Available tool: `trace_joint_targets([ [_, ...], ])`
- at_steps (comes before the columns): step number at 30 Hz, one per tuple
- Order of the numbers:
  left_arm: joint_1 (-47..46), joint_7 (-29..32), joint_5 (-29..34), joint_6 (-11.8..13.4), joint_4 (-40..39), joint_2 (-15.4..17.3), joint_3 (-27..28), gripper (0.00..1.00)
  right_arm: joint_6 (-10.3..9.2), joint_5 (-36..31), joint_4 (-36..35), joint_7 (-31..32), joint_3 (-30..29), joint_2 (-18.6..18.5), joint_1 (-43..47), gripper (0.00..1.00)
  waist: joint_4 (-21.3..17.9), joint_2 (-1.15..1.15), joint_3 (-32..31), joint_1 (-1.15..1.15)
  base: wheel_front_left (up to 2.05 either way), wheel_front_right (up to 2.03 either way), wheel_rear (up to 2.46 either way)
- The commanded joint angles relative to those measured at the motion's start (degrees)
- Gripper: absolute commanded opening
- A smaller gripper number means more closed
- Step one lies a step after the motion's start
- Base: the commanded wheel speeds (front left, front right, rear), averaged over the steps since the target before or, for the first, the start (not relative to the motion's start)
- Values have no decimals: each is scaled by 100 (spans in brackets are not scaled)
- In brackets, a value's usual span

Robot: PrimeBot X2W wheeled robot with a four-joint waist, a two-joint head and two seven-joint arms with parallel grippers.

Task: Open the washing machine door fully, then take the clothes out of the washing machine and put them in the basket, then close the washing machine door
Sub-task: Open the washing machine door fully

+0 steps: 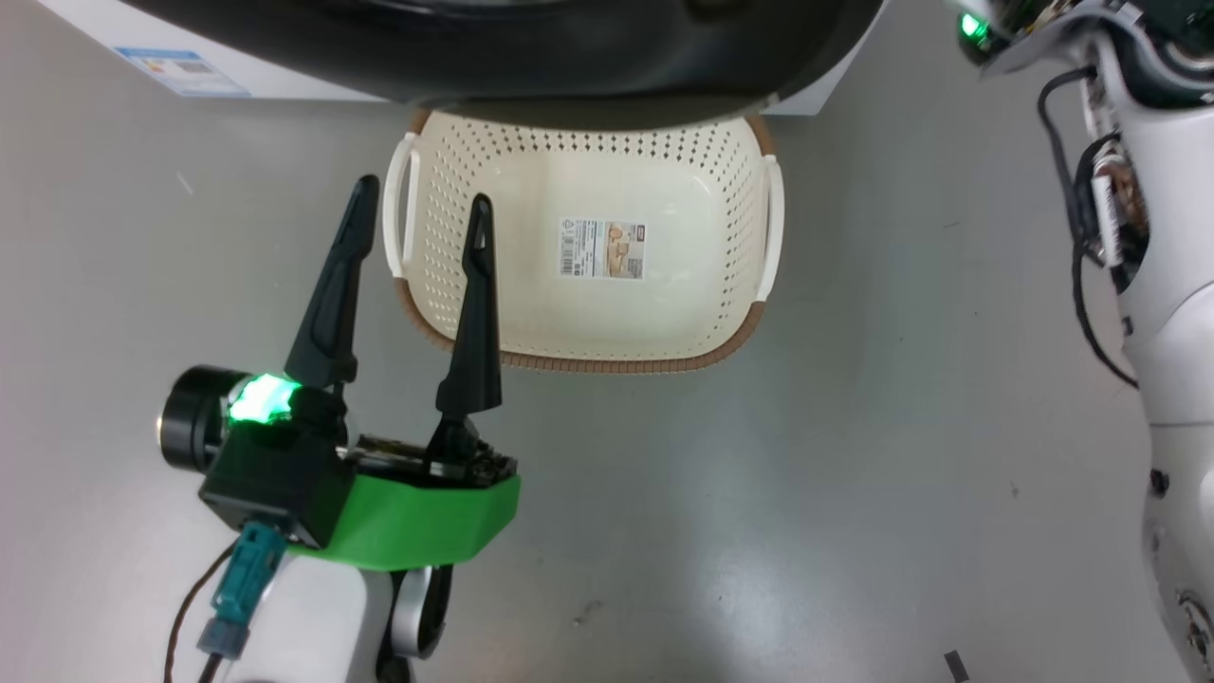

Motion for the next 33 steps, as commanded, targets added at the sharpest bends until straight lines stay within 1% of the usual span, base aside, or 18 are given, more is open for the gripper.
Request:
trace_joint_targets([
  [1,-40,-27,95,-5,-112,90,192,100,29,40,-200,52,82,187,122,0,-31,0,-61,0,0,0,0],
  [10,112,-27,128,-40,-25,90,287,100,29,94,-320,94,198,235,520,0,-98,0,-415,0,0,0,0],
  [18,345,-27,121,-50,74,90,394,100,29,104,-332,177,448,273,970,0,-150,0,-776,0,0,0,0],
  [33,592,-27,80,-3,172,90,430,100,29,373,-317,167,827,307,1463,0,-199,0,-1116,0,0,0,0],
])
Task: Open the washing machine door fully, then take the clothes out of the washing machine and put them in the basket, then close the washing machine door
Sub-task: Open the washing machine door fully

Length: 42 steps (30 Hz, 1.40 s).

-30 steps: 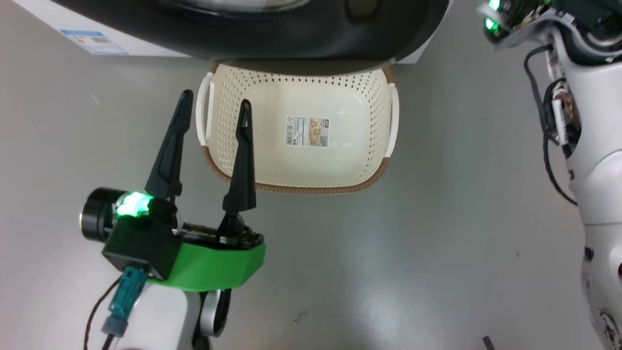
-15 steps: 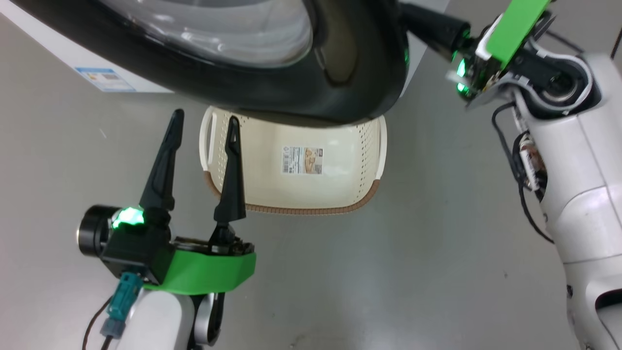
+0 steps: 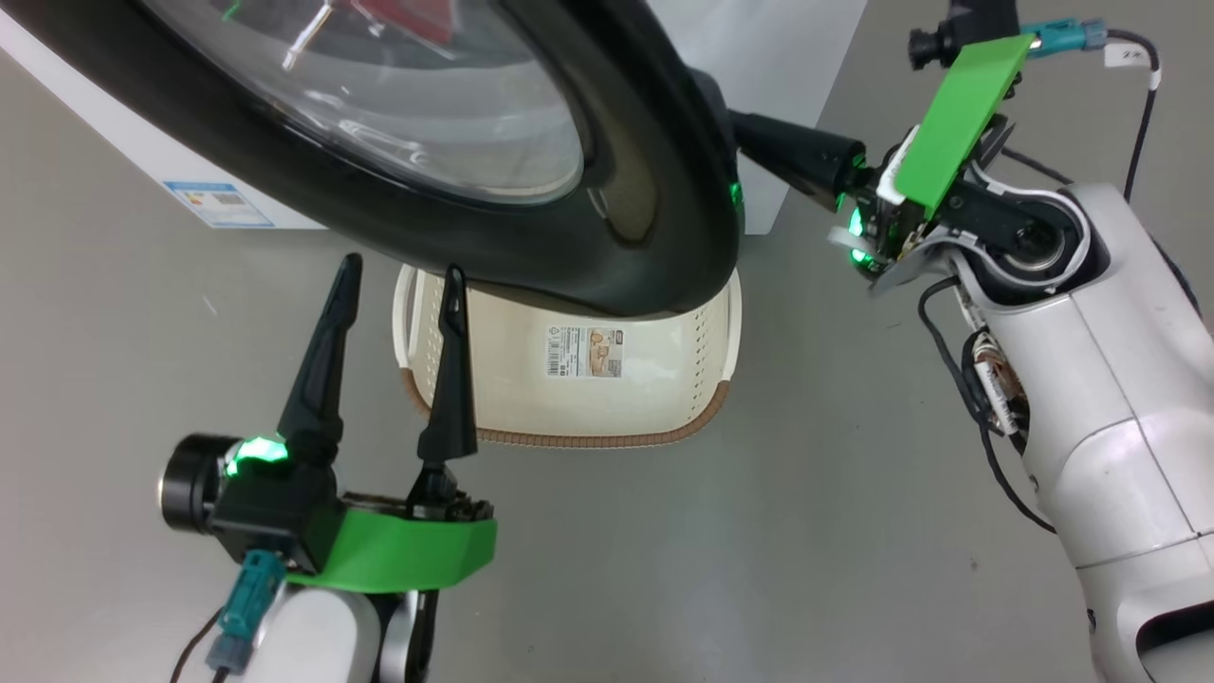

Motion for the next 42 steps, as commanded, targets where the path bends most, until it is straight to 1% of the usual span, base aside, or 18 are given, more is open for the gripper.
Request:
trace_joint_targets([
  [1,86,-27,45,9,-109,89,197,100,29,41,-147,29,107,152,97,0,-15,0,-26,0,0,0,0],
  [8,97,-27,36,16,-110,89,221,100,29,133,-109,-47,260,154,142,0,-14,0,-26,0,0,0,0],
  [12,105,-27,8,18,-122,89,244,100,29,76,-138,-328,234,155,112,0,-26,0,-22,0,0,0,0],
  [13,108,-27,2,17,-125,89,249,100,29,30,-193,-473,203,155,110,7,-27,0,-23,0,0,0,0],
  [14,112,-27,-4,15,-129,89,254,100,29,-21,-263,-649,159,155,116,41,-24,0,-25,0,0,0,0],
  [15,116,-27,-8,15,-133,89,259,100,29,-94,-340,-826,129,154,129,80,-21,0,-29,0,0,0,0],
  [16,121,-27,-11,15,-136,89,267,100,29,-211,-438,-1022,113,136,149,100,-18,0,-36,0,0,0,0],
  [21,147,-27,-16,28,-150,89,312,100,29,-1126,-984,-2173,248,-120,401,100,-23,0,-59,0,0,0,0],
  [24,165,-27,-28,57,-163,89,347,100,29,-1932,-1137,-3050,482,-378,580,100,-48,0,-68,0,0,0,0],
  [25,171,-27,-35,68,-162,89,372,100,29,-2441,-1117,-3613,661,-510,684,100,-76,0,-69,0,0,0,0],
  [28,178,-27,-50,66,-154,89,391,100,29,-2868,-1054,-4106,812,-597,763,100,-111,0,-71,0,0,0,0],
  [29,194,-27,-109,62,-155,89,409,100,29,-3386,-943,-4603,973,-695,821,100,-150,0,-78,0,0,0,0],
  [32,212,-27,-184,75,-155,89,442,100,29,-4149,-734,-5321,1092,-753,884,100,-199,0,-91,0,0,0,0],
  [33,217,-27,-194,80,-155,89,453,100,29,-4382,-657,-5460,1075,-736,906,100,-216,0,-98,0,0,0,0],
  [34,217,-27,-194,80,-155,89,453,100,29,-4382,-657,-5460,1075,-736,906,100,-216,0,-98,0,0,0,0],
  [37,228,-27,-207,94,-155,89,477,100,29,-5380,-535,-5674,745,-564,1013,100,-266,0,-108,0,0,0,0],
  [38,228,-27,-207,94,-155,89,477,100,29,-5380,-535,-5674,745,-564,1013,100,-266,0,-108,0,0,0,0],
  [42,229,-27,-206,96,-148,89,488,100,29,-6514,-1056,-5689,-103,-241,1315,100,-284,0,-100,0,0,0,0],
])
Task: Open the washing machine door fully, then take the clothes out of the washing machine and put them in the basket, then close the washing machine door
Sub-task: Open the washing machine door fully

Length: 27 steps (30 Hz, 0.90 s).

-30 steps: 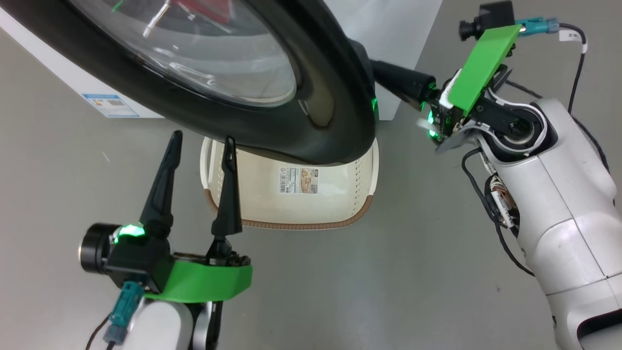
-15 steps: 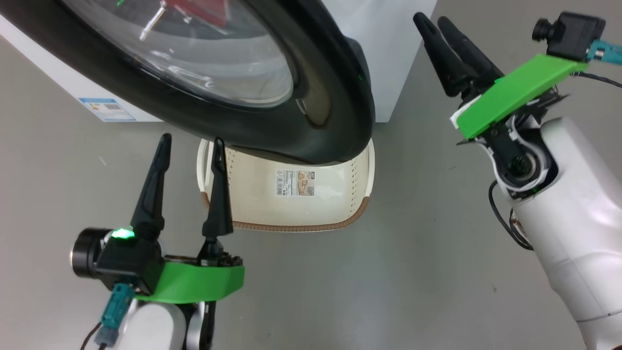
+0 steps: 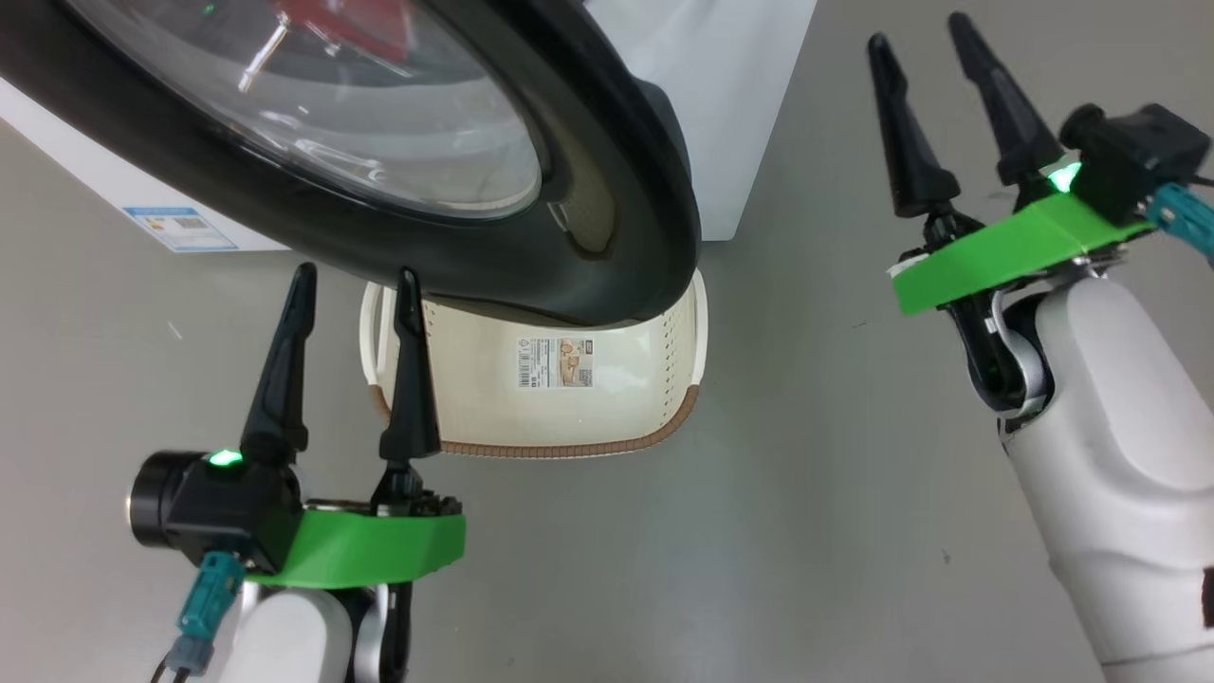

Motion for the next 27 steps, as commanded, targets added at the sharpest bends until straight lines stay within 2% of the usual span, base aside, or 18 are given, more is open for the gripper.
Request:
trace_joint_targets([
  [1,72,-27,-26,31,-139,87,190,100,28,-164,-215,-33,-25,139,198,100,2,0,-1,0,0,0,0],
  [6,77,-27,-67,34,-93,87,188,100,28,-925,-666,-34,-344,371,694,100,5,0,-28,0,0,0,0],
  [14,112,-27,-54,41,-54,87,211,100,28,-1507,-1112,-35,-626,441,1192,100,1,0,-51,0,0,0,0],
  [27,159,-27,-39,23,-19,87,258,100,28,-1264,-1587,-35,-744,446,1977,100,-37,0,-154,0,0,0,0],
])
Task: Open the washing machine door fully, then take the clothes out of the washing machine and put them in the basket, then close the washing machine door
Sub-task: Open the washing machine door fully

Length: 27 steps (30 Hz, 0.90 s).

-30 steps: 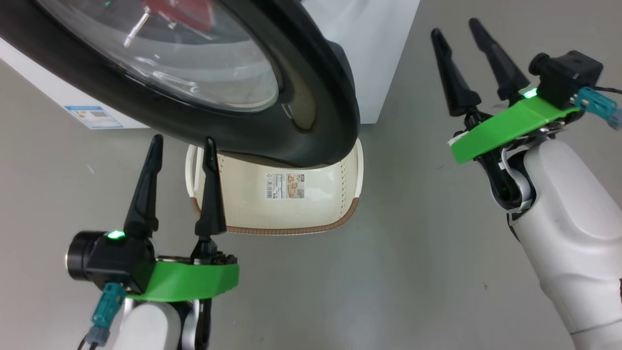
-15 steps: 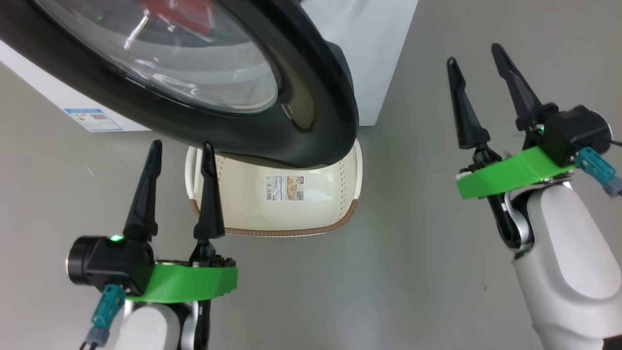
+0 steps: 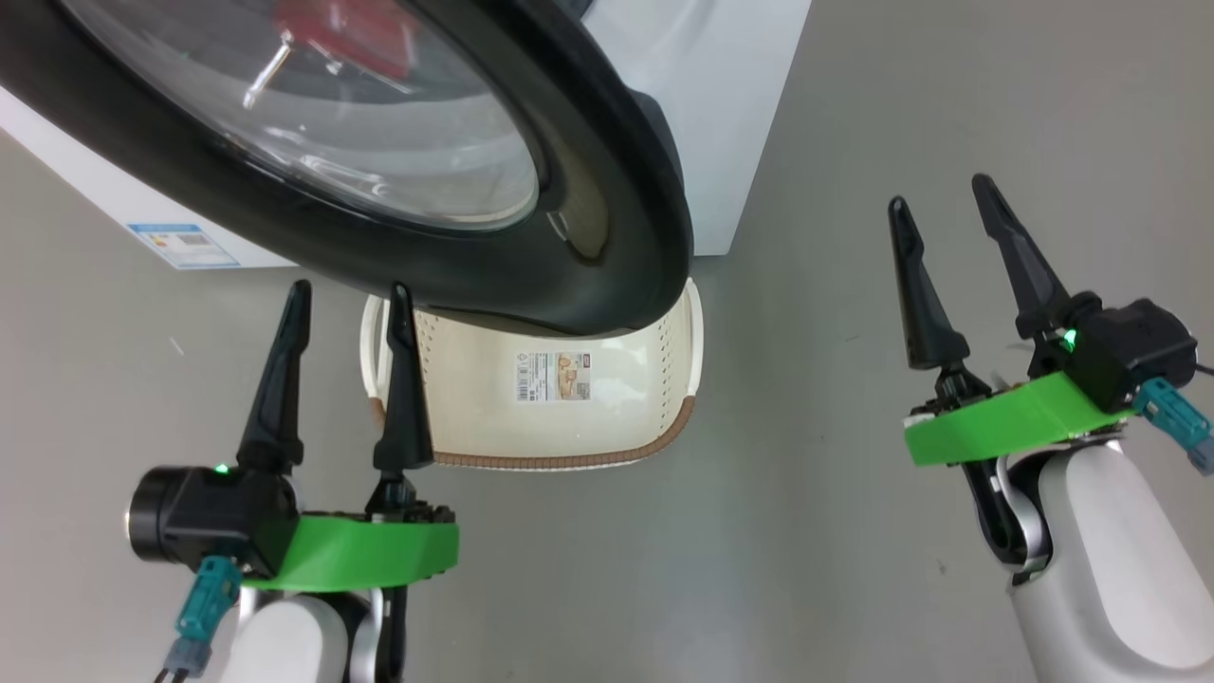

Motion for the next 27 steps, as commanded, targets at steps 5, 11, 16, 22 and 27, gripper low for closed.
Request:
trace_joint_targets([
  [5,106,-27,20,26,-152,87,203,100,26,-57,-333,-34,100,48,295,100,-46,0,-61,0,0,0,0],
  [11,120,-27,-43,41,-131,87,167,100,26,-103,-473,-35,133,48,572,100,-59,0,-76,0,0,0,0],
  [16,141,-27,10,35,-90,87,134,100,26,-76,-511,-35,213,49,777,100,-104,0,-110,0,0,0,0],
  [22,153,-27,2,43,-39,87,113,100,26,-42,-497,-35,151,49,757,100,-150,0,-147,0,0,0,0],
  [27,130,-27,-9,49,-44,87,91,100,26,-29,-515,-35,174,49,747,100,-147,0,-131,0,0,0,0],
])
